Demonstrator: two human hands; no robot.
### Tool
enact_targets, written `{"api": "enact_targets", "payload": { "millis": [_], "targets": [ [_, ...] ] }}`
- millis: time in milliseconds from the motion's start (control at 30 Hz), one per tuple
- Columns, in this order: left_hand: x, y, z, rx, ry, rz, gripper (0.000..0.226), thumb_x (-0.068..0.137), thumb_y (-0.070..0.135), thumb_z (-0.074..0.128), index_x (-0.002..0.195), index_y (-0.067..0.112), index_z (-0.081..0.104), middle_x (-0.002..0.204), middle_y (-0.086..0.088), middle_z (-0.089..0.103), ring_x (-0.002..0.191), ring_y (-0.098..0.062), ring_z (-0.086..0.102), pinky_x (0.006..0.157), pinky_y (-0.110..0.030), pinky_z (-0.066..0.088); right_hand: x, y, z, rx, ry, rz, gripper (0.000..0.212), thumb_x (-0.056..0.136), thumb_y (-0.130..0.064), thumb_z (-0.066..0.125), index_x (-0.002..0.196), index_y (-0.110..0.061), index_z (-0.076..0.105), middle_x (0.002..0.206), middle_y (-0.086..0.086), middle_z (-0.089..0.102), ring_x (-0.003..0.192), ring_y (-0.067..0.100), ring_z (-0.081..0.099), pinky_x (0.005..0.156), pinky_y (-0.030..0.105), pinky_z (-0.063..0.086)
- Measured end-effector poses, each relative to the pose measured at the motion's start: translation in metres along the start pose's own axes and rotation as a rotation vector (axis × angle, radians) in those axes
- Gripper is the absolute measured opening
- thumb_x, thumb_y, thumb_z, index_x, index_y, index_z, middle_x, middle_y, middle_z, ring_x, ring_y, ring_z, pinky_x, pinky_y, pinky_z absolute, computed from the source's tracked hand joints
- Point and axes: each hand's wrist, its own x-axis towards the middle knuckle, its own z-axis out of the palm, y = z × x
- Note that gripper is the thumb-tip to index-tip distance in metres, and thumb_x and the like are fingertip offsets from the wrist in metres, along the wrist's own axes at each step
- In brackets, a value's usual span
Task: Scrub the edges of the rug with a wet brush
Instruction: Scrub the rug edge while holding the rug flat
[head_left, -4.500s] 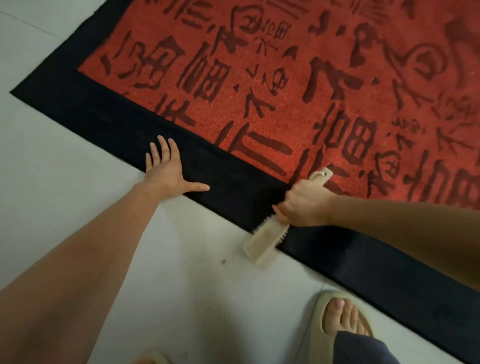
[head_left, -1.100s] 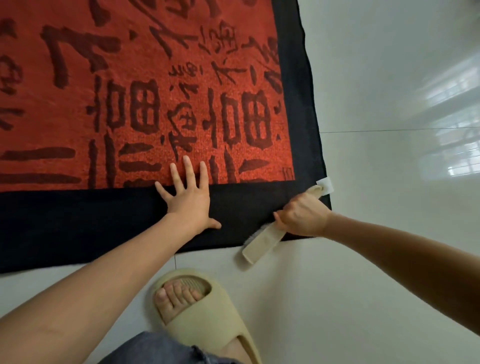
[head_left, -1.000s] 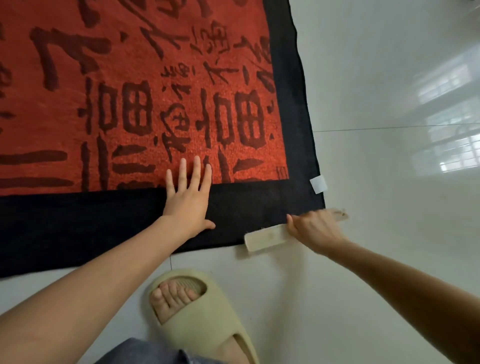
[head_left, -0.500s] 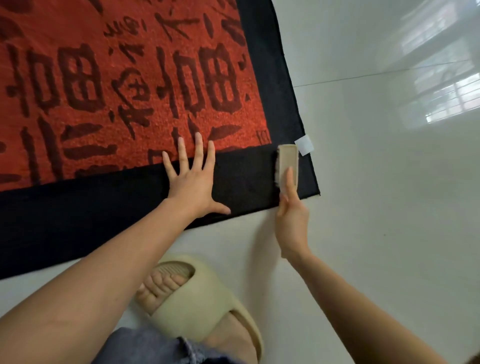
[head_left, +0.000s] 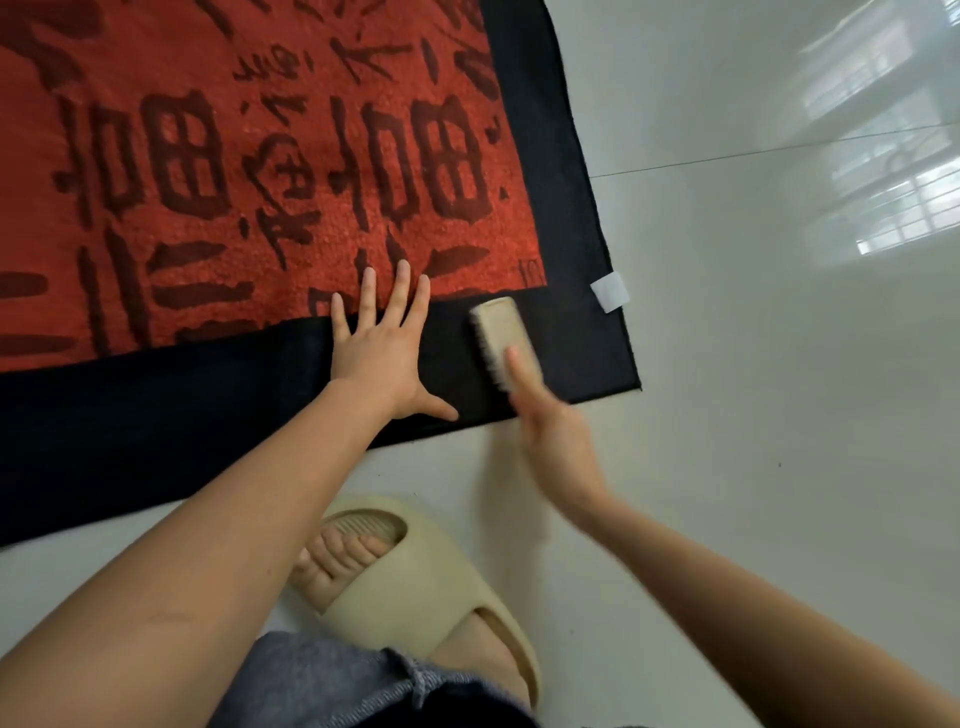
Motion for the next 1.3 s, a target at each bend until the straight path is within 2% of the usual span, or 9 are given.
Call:
{"api": "enact_targets", "payload": {
  "millis": [100, 233, 400, 533, 867, 1000, 1100, 1167, 1300],
  "targets": [
    [0.000, 0.003, 0.001, 0.002, 0.004, 0.015, 0.148, 0.054, 0.083, 0.070, 0.151, 0.025, -0.026, 0.154, -0.003, -0.039, 0.143, -0.037, -0.031, 0.115, -0.062, -0.011, 0.015, 0.002, -0.013, 0.101, 0.152, 0.125, 0.052, 0.102, -0.014, 0.040, 0.146, -0.041, 0.035, 0.120, 0.001, 0.066, 0.097, 0.012, 0.062, 0.082, 0.015, 0.039],
    [-0.001, 0.000, 0.004, 0.010, 0.028, 0.052, 0.144, 0.055, 0.084, 0.068, 0.151, 0.028, -0.025, 0.155, -0.005, -0.037, 0.143, -0.039, -0.030, 0.113, -0.062, -0.011, -0.016, -0.022, 0.024, 0.044, -0.084, -0.116, 0.054, 0.101, -0.013, 0.042, 0.147, -0.039, 0.034, 0.127, 0.004, 0.063, 0.110, 0.015, 0.061, 0.085, 0.018, 0.042],
    [-0.007, -0.016, 0.008, 0.010, 0.096, 0.137, 0.142, 0.063, 0.084, 0.061, 0.152, 0.011, -0.022, 0.158, -0.005, -0.031, 0.147, -0.022, -0.024, 0.121, -0.038, -0.010, 0.023, -0.015, 0.005, 0.067, 0.173, 0.135, 0.052, 0.101, -0.016, 0.040, 0.147, -0.040, 0.033, 0.111, 0.013, 0.069, 0.094, 0.028, 0.065, 0.084, 0.030, 0.047],
    [-0.009, -0.025, 0.011, 0.027, 0.136, 0.084, 0.148, 0.056, 0.093, 0.053, 0.150, 0.009, -0.025, 0.157, -0.007, -0.033, 0.145, -0.020, -0.029, 0.121, -0.040, -0.014, -0.003, -0.047, 0.042, 0.050, -0.072, -0.132, 0.054, 0.101, -0.014, 0.041, 0.149, -0.037, 0.031, 0.117, 0.015, 0.067, 0.102, 0.031, 0.065, 0.088, 0.037, 0.050],
    [-0.014, -0.029, 0.017, -0.020, 0.131, 0.044, 0.148, 0.055, 0.093, 0.053, 0.151, 0.012, -0.026, 0.156, -0.002, -0.035, 0.145, -0.022, -0.030, 0.120, -0.048, -0.013, -0.005, -0.045, 0.038, -0.017, -0.133, -0.192, 0.054, 0.100, -0.014, 0.043, 0.148, -0.037, 0.033, 0.118, 0.010, 0.067, 0.102, 0.028, 0.063, 0.083, 0.027, 0.045],
    [-0.013, -0.031, 0.013, 0.004, 0.104, 0.077, 0.151, 0.055, 0.090, 0.059, 0.150, 0.011, -0.026, 0.156, -0.004, -0.035, 0.145, -0.025, -0.029, 0.120, -0.048, -0.014, 0.028, -0.025, 0.011, -0.016, 0.117, -0.005, 0.052, 0.100, -0.013, 0.044, 0.147, -0.037, 0.036, 0.103, 0.018, 0.071, 0.079, 0.028, 0.064, 0.078, 0.031, 0.046],
    [-0.014, -0.035, 0.009, 0.027, 0.080, 0.091, 0.152, 0.054, 0.089, 0.061, 0.150, 0.010, -0.027, 0.157, -0.004, -0.035, 0.145, -0.024, -0.029, 0.119, -0.048, -0.014, -0.009, -0.036, 0.032, 0.037, -0.134, -0.150, 0.054, 0.101, -0.013, 0.043, 0.147, -0.039, 0.032, 0.106, 0.000, 0.070, 0.086, 0.008, 0.065, 0.083, 0.014, 0.040],
    [-0.017, -0.036, 0.010, 0.036, 0.075, 0.076, 0.153, 0.053, 0.090, 0.061, 0.150, 0.011, -0.027, 0.157, -0.004, -0.035, 0.145, -0.024, -0.029, 0.119, -0.047, -0.015, -0.014, -0.025, 0.022, -0.127, -0.243, -0.267, 0.055, 0.101, -0.016, 0.044, 0.147, -0.042, 0.028, 0.087, 0.007, 0.068, 0.071, 0.013, 0.063, 0.069, 0.027, 0.043],
    [-0.013, -0.025, 0.006, 0.068, 0.041, 0.043, 0.152, 0.053, 0.088, 0.064, 0.150, 0.014, -0.028, 0.156, -0.008, -0.036, 0.145, -0.033, -0.028, 0.117, -0.054, -0.012, 0.051, -0.009, -0.015, -0.112, 0.166, 0.032, 0.053, 0.099, -0.012, 0.042, 0.146, -0.037, 0.037, 0.102, 0.024, 0.068, 0.083, 0.027, 0.063, 0.087, 0.043, 0.051]
  ]
}}
